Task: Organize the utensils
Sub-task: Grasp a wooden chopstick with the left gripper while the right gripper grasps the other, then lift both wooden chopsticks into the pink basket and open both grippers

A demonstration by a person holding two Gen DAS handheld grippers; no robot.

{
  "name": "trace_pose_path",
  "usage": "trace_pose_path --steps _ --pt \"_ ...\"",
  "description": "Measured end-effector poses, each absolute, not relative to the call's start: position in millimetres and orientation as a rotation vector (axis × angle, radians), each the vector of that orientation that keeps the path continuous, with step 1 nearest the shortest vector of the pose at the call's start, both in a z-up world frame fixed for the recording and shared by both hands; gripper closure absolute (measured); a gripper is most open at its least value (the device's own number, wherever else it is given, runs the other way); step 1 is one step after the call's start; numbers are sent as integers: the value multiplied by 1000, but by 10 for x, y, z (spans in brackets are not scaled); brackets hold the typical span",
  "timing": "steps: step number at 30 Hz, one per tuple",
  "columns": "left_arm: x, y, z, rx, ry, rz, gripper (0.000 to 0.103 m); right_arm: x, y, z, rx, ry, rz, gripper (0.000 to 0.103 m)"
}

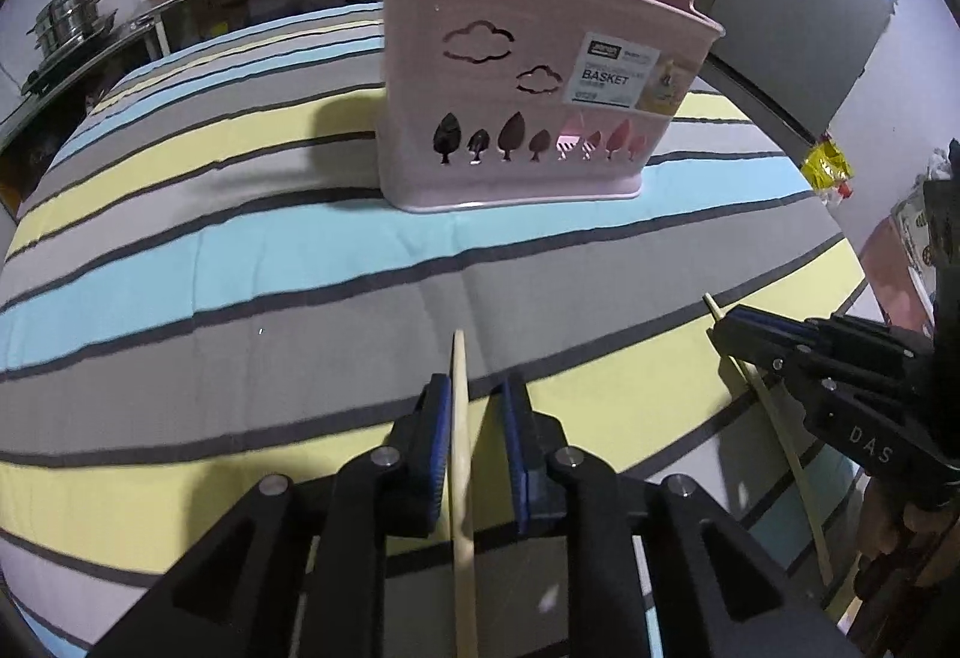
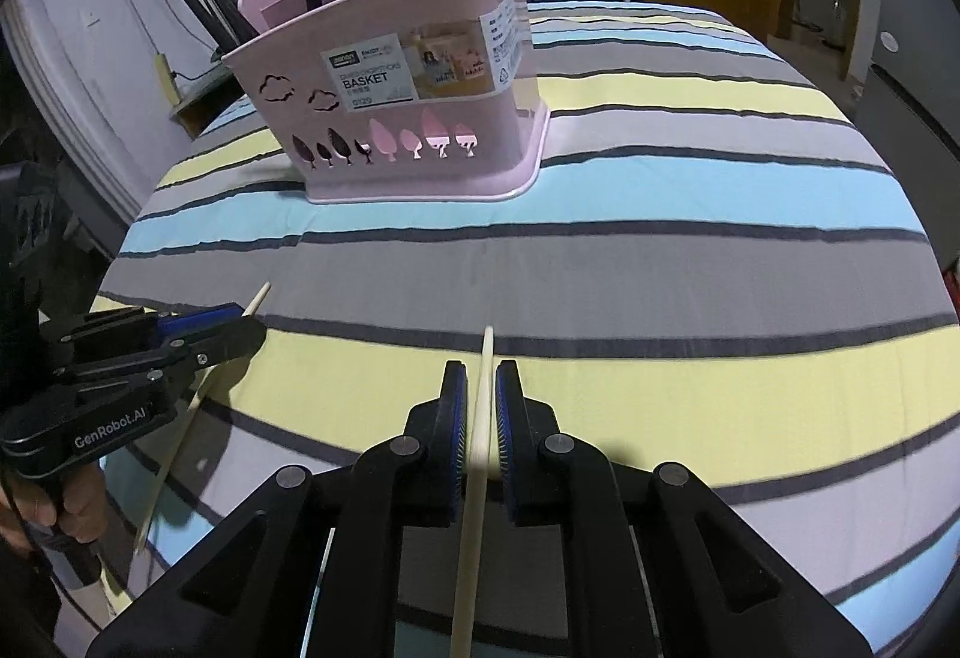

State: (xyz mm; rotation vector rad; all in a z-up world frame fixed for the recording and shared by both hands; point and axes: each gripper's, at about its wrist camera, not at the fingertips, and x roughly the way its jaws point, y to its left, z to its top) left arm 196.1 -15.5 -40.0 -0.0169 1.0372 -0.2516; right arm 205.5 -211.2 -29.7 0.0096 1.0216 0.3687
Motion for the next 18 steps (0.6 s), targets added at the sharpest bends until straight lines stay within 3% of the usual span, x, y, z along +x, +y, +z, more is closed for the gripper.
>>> trace_pose_path --steps 4,8,18 --pt "2005 -211 -394 25 1040 -252 86 2076 -2066 -288 -12 1029 374 96" --pt "2025 -215 -386 14 1044 -243 97 2088 -2041 -270 -15 1030 389 98" --pt "1960 -107 -13 -32 969 -256 97 2023 -2054 201 24 906 428 98"
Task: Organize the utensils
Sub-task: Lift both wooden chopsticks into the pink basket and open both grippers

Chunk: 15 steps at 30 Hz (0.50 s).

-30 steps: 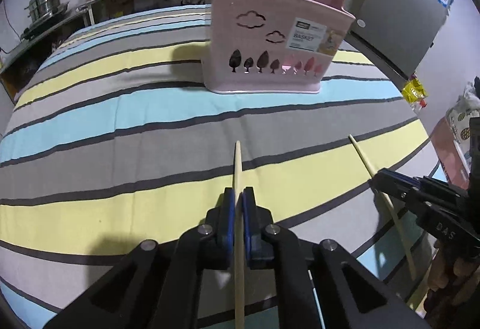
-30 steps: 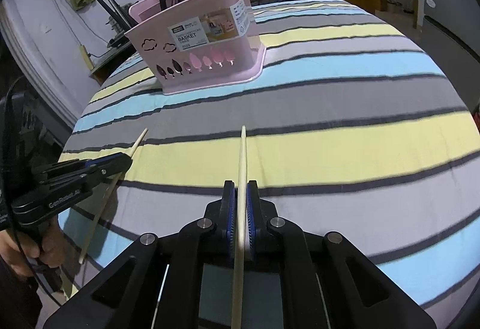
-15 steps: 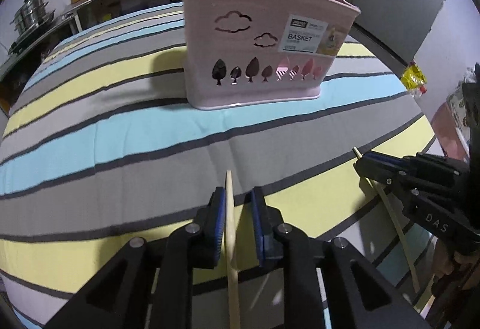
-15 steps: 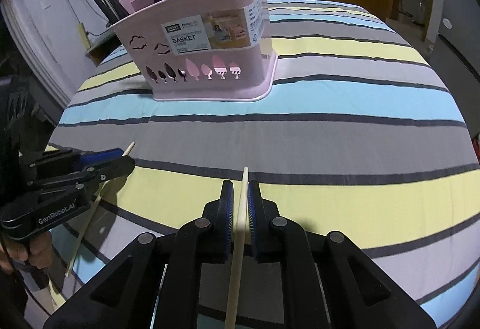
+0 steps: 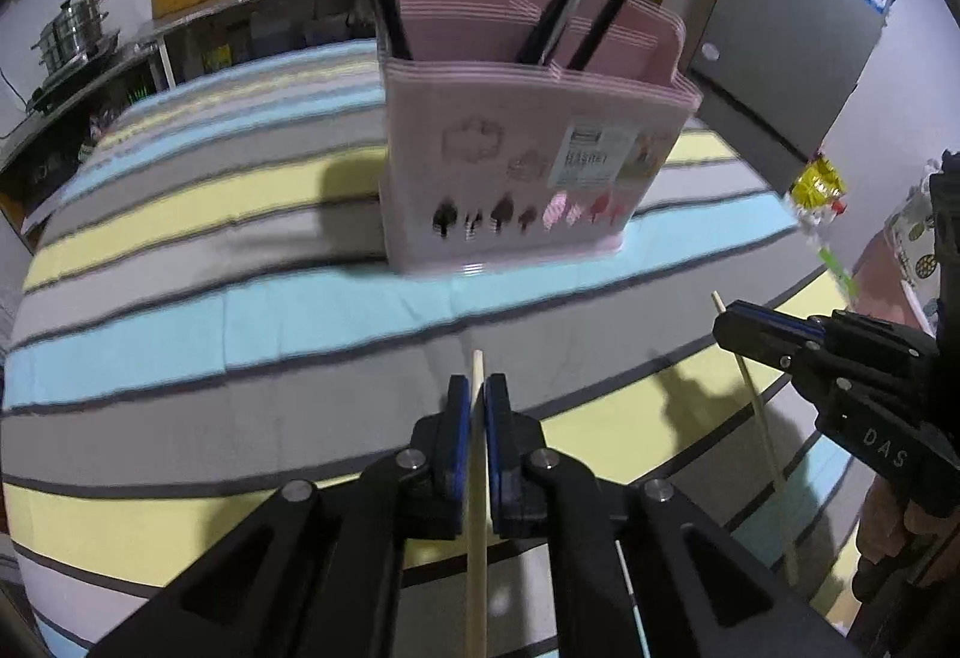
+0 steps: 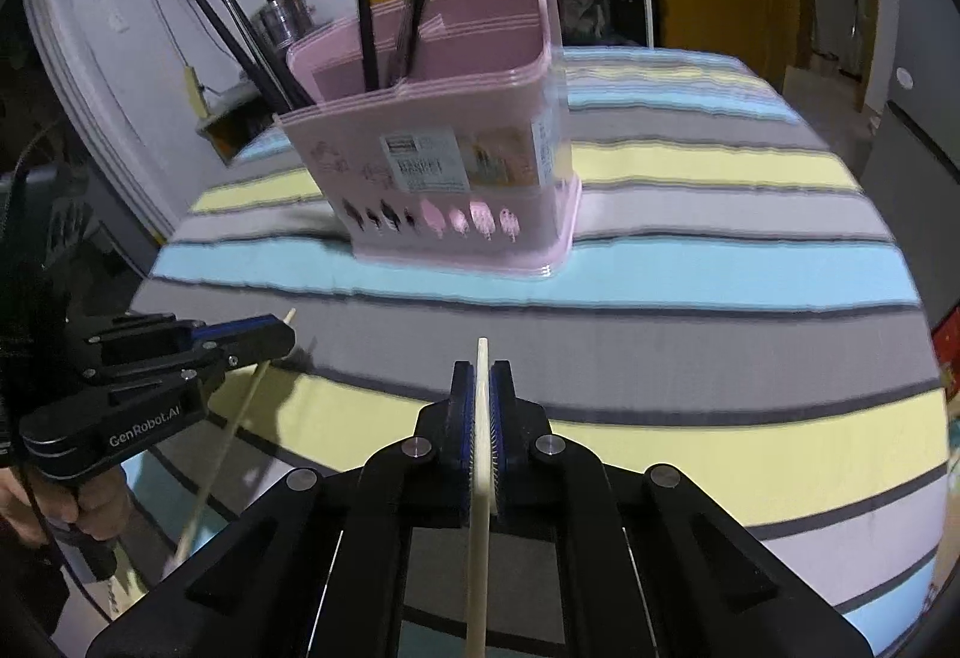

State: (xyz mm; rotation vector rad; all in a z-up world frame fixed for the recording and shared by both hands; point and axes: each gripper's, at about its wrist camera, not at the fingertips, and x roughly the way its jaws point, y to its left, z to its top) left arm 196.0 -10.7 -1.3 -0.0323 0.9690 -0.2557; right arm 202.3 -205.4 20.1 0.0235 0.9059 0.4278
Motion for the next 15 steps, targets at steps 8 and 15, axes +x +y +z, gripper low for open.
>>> trace_pose_path --steps 8,15 --pt "1919 -21 576 -49 844 -270 97 1990 -2096 749 48 772 435 98" --pt "1903 21 959 -53 746 -274 97 1983 -2079 1047 56 684 431 98"
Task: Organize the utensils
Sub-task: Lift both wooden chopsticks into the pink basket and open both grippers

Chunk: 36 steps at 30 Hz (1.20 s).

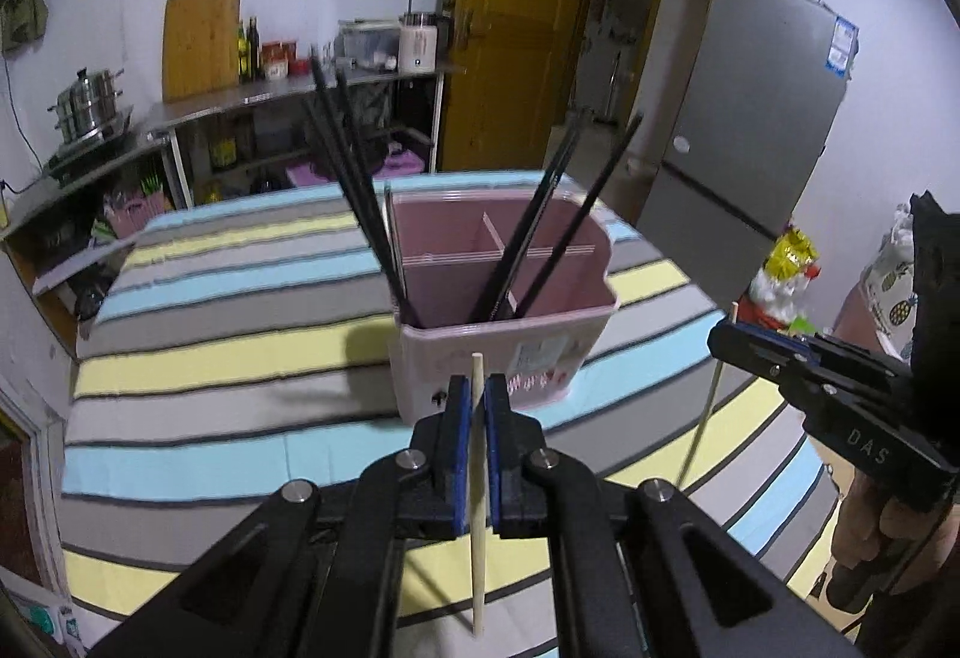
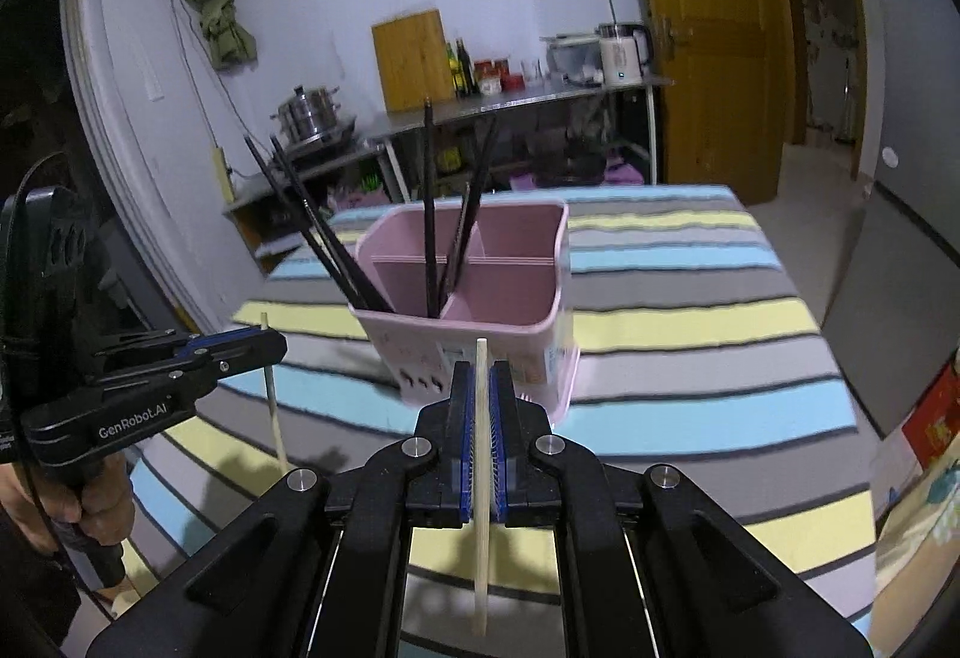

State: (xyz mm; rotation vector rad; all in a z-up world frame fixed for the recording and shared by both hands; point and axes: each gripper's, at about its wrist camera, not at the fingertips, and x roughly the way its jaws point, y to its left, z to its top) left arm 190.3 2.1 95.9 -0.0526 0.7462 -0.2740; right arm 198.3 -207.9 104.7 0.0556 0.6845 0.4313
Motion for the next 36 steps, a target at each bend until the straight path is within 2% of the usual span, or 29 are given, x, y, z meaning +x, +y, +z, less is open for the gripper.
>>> trace_pose_path --steps 10,25,36 --pt "1743 45 976 -76 705 -277 97 1833 -2157 1062 72 658 423 98" --pt "1536 148 1070 -76 742 -273 97 1708 -2181 1129 52 654 421 98" --pt "1668 206 1341 -109 693 -270 97 1808 -2064 1435 90 566 447 98"
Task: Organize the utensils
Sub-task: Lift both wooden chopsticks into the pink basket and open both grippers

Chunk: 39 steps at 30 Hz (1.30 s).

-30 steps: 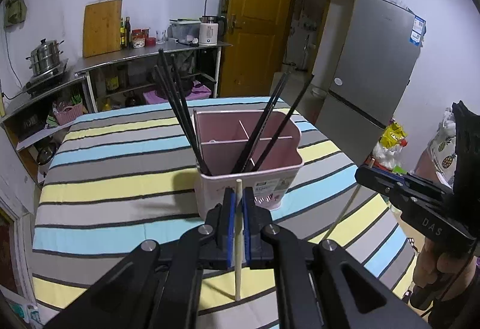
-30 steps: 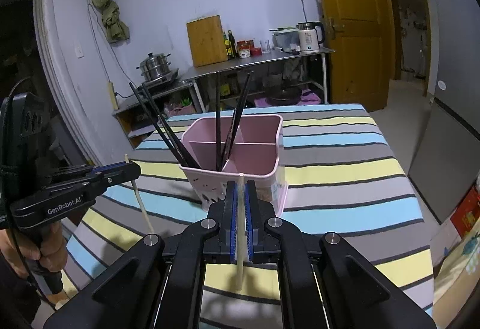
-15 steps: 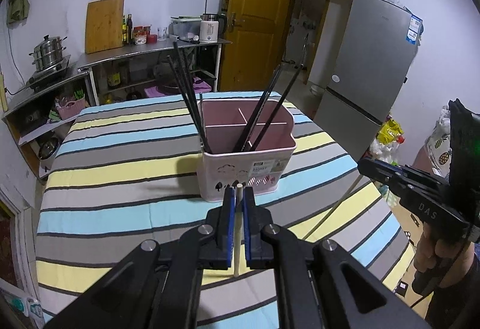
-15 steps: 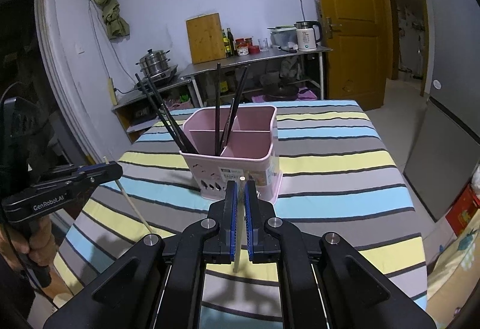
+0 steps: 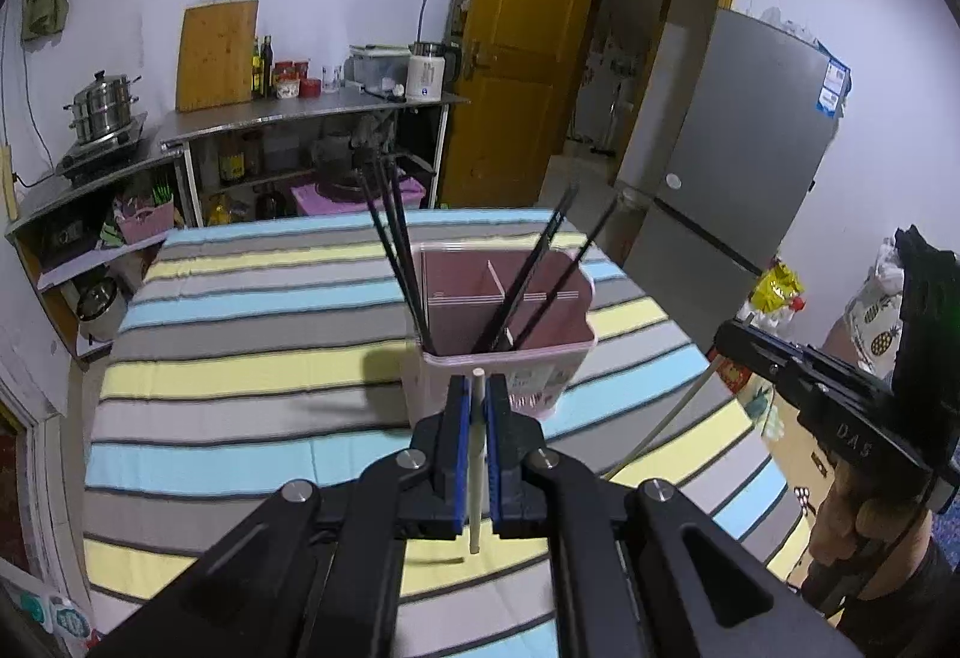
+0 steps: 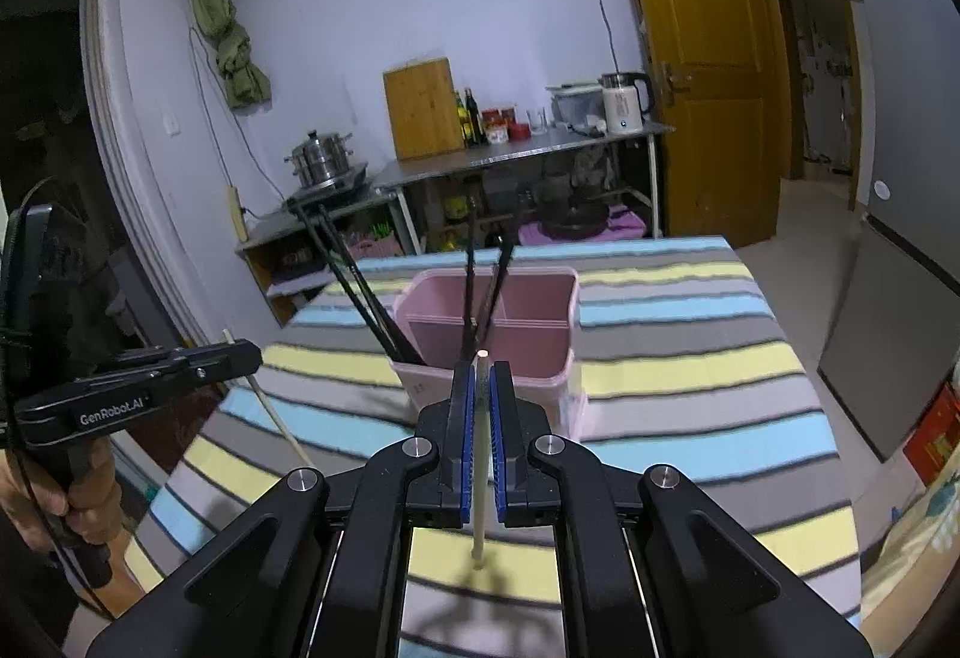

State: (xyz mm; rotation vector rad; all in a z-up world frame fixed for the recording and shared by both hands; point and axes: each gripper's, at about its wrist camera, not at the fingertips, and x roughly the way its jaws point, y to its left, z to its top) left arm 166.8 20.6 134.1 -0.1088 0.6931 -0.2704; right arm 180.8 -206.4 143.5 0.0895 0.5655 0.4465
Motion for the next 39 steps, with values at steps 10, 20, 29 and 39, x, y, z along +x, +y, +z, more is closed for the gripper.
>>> trace_pose_path --steps 10,20,29,39 --pt "1915 223 1855 -126 586 -259 97 2025 -1896 1886 124 446 466 98" --pt "2184 238 2051 -136 506 -240 97 2278 -1757 2072 137 388 455 98" --pt "2436 194 1788 -148 542 -237 97 2472 -1651 1832 113 429 443 98" --pt "2517 119 1518 -131 602 -252 97 2554 -1596 1533 98 510 450 98"
